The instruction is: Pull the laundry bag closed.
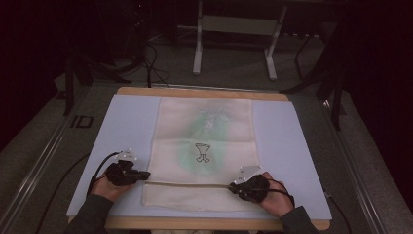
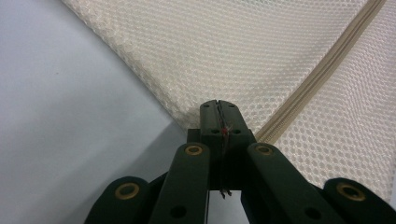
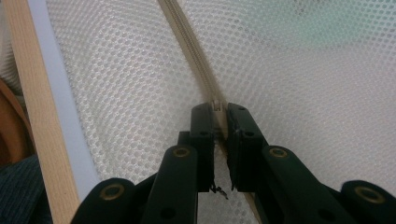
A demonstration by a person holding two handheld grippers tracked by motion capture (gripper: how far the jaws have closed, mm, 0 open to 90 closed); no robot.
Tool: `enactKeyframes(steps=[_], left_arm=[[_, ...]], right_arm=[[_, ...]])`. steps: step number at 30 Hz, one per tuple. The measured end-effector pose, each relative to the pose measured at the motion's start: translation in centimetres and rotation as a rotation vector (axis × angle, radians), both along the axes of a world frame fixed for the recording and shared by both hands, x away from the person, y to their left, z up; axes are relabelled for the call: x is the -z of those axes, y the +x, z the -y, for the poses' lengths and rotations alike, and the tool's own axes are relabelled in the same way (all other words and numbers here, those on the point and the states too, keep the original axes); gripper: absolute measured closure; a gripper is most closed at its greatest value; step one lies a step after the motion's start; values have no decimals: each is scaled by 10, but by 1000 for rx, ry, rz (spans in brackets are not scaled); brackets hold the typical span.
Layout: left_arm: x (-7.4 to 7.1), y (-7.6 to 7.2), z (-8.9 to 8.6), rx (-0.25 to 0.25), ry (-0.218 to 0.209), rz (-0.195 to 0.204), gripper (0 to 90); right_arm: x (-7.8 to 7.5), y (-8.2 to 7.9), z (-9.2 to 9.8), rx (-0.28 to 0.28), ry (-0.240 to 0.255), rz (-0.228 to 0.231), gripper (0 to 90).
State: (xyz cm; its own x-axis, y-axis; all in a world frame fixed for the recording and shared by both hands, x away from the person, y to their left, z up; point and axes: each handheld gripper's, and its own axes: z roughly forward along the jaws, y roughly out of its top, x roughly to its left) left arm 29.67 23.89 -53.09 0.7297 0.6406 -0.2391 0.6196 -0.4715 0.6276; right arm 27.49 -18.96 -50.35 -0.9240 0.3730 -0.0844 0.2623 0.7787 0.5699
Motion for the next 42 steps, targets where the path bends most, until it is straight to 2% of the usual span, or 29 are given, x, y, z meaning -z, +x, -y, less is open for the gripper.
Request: enactKeyframes(steps=[12, 25, 42], left_arm=[[0, 0, 0, -1, -2, -1, 900], [0, 0, 0, 0, 0, 0, 900], [0, 0, 0, 0, -1, 0, 900]], right_arm=[[-1, 1, 5, 1, -6, -5, 821], [-2, 0, 18, 30, 1, -9, 820], [-4, 0, 30, 37, 7, -16, 821]])
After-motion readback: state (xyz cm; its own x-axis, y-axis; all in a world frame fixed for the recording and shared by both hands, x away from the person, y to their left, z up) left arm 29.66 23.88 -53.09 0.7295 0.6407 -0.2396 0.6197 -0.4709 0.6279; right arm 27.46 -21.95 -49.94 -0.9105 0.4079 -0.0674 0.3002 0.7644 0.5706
